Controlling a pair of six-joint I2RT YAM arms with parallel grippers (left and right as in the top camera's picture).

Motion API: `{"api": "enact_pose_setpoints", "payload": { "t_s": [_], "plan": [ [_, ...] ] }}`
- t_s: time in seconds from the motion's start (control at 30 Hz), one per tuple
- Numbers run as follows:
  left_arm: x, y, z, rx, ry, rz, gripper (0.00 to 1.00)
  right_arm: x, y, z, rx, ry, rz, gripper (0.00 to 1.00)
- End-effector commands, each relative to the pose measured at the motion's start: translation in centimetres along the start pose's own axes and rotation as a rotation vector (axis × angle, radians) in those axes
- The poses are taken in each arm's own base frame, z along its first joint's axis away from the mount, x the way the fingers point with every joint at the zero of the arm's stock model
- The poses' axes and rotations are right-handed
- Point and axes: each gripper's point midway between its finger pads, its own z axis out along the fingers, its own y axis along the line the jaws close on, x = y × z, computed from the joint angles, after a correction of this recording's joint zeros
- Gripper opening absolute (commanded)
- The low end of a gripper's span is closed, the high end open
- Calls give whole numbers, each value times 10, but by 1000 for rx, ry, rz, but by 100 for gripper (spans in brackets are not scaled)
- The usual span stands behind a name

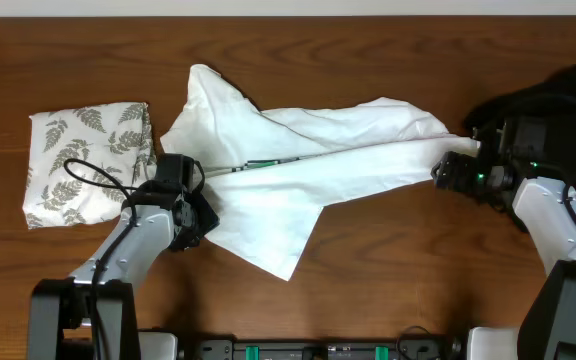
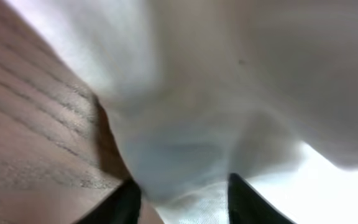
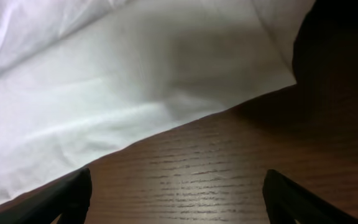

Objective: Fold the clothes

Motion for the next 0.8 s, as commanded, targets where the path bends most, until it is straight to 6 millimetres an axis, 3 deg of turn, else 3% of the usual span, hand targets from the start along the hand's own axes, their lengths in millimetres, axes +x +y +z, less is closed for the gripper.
{"api": "enact_pose_setpoints", "payload": {
  "t_s": [0.0,0.07,0.17,0.3,0.4,0.53,0.77],
  "plan": [
    [11,7,9,-15,48,-10,35,4,2,2,-8,13,-13,86],
    [10,6,9,-12,44,-10,28,4,2,2,-8,13,-13,86],
    [8,4,10,-5,35,-9,6,5,2,2,-8,17,-12,86],
    [4,1,9,7,21,-5,6,5,2,2,-7,20,-11,86],
    [3,-1,2,15,13,10,6,5,2,2,-7,20,-11,80],
    [1,-5,-30,36,-13,50,6,5,2,2,-7,17,-12,72],
    [-12,-22,-98,176,-204,117,6,8,1,1,-5,30,-8,74]
  ]
}}
